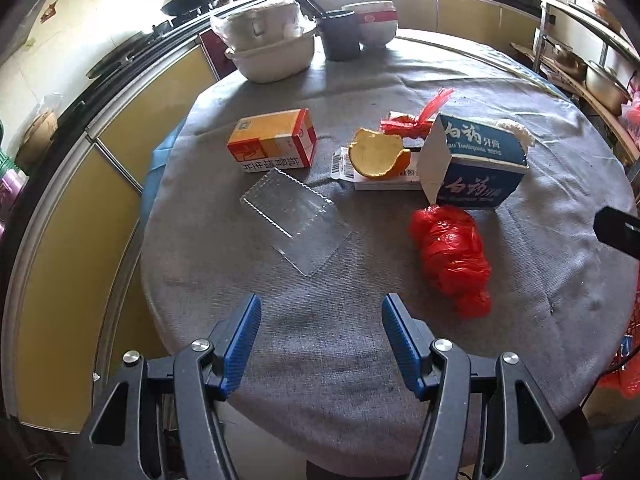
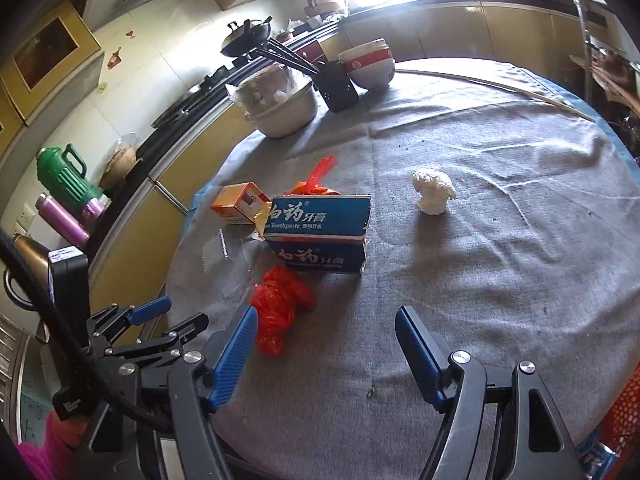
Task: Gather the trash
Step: 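Grasp the red plastic bag with left tool while right tool grasps the white foil ball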
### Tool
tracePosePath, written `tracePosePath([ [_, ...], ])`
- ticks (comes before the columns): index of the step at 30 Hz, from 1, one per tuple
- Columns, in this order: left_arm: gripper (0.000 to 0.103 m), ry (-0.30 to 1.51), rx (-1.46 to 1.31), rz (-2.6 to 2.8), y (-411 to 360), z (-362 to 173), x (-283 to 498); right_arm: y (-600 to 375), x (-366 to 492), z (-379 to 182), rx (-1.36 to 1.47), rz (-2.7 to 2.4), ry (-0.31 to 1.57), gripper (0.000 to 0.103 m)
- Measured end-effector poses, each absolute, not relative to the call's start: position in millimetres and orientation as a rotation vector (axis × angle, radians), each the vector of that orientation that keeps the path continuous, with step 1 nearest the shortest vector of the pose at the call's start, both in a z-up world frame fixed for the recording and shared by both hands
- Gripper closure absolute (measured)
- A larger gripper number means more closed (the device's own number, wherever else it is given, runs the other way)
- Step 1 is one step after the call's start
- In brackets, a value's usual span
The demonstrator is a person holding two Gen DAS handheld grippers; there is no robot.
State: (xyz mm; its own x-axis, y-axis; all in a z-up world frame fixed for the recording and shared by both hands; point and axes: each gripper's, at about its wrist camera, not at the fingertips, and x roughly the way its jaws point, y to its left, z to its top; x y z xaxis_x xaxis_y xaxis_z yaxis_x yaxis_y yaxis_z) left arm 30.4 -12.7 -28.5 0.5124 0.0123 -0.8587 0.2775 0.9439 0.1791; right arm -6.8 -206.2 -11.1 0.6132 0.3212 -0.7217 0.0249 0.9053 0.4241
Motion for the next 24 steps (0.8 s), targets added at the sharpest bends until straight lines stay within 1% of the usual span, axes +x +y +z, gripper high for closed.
tracePosePath([
  [9, 0.039, 1.12, 0.231, -0.236, -19.9, -43.2, 51.5, -217.5, 25.1, -24.9, 0.416, 0.127, 0.914, 0.028],
  [14, 0.039, 1.164, 0.167, -0.277, -25.6, -47.6, 67.0, -246.2, 48.6, -32.2, 0.407, 0.011, 0.889, 0.028],
  [24, 0.039, 1.253, 0.003, -0.371, -37.2, -53.3, 82.7, -296.0, 111.3, -51.6, 0.505, -0.047, 0.867, 0.028],
])
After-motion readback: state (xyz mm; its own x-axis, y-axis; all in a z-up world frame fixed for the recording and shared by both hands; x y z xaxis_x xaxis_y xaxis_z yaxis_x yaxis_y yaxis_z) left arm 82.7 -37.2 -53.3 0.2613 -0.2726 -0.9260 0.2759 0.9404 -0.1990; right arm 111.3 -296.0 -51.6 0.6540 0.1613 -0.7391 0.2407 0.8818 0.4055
